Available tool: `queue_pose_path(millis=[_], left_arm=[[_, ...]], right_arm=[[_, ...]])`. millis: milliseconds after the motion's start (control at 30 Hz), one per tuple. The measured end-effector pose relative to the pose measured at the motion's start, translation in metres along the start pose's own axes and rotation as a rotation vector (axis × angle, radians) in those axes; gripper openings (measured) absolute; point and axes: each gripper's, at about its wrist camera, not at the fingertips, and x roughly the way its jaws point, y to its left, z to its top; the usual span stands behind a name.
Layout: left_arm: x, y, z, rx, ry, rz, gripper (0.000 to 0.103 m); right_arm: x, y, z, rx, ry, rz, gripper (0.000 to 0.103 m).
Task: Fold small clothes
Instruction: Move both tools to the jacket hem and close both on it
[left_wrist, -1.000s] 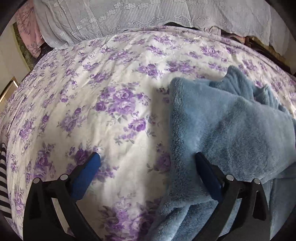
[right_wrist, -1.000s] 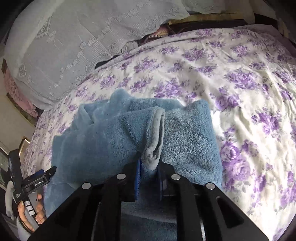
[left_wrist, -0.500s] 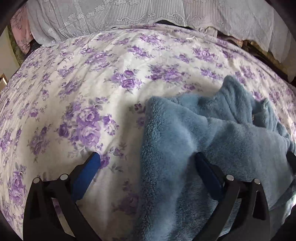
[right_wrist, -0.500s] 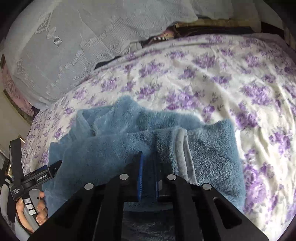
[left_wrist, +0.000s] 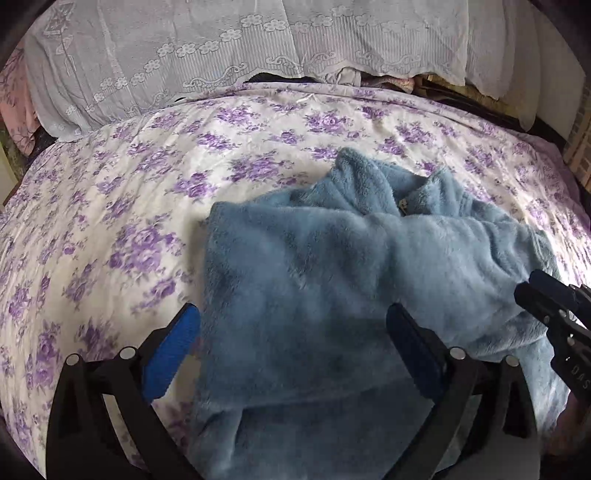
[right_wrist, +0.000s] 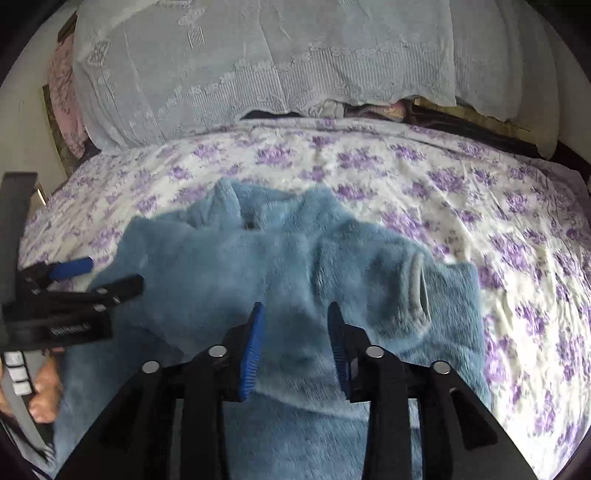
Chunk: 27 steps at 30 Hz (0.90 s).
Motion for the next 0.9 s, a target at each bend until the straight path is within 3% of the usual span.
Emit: queue_pose_path(millis=[33, 67, 100, 200, 233, 333, 433, 600, 800, 900], left_arm=[[0.011, 0.001, -0.008, 0.007, 0.038, 0.031, 0.099], [0.028, 0.003, -0.015, 0.001, 0.106, 0.013, 0.099], [0.030, 0.014, -0.019, -0.065, 0.123, -0.041, 0.099], [-0.006, 0.041, -0.029, -0.177, 0.093, -0.135, 0.098], [-0.019, 0.046, -0.039, -0.168, 0.073, -0.149, 0.098], [-0.046, 0.054, -0.081, -0.104, 0.053, -0.098, 0.098], [-0.062, 0.059, -0.123, -0.081, 0.070, -0.115, 0.098], [-0.099, 0.056, -0.172, -0.030, 0.032, -0.150, 0.098], [-0.129, 0.059, -0.215, -0.081, 0.008, -0.350, 0.098], [-0.133, 0.059, -0.221, -0.092, -0.005, -0.401, 0.098]], right_arm=[[0.014, -0.006, -0.009, 0.024, 0.060, 0.024, 0.043], [0.016, -0.013, -0.013, 0.043, 0.055, 0.055, 0.043], [0.009, -0.017, -0.010, 0.075, 0.055, 0.076, 0.041], [-0.037, -0.032, -0.019, 0.173, -0.013, 0.152, 0.040], [-0.052, -0.034, -0.030, 0.163, -0.029, 0.155, 0.041], [-0.076, -0.047, -0.070, 0.164, -0.008, 0.146, 0.043], [-0.091, -0.062, -0.114, 0.211, 0.029, 0.141, 0.043], [-0.131, -0.074, -0.162, 0.243, 0.012, 0.192, 0.047], [-0.156, -0.081, -0.212, 0.281, 0.071, 0.308, 0.047], [-0.158, -0.073, -0.217, 0.274, 0.070, 0.348, 0.048]])
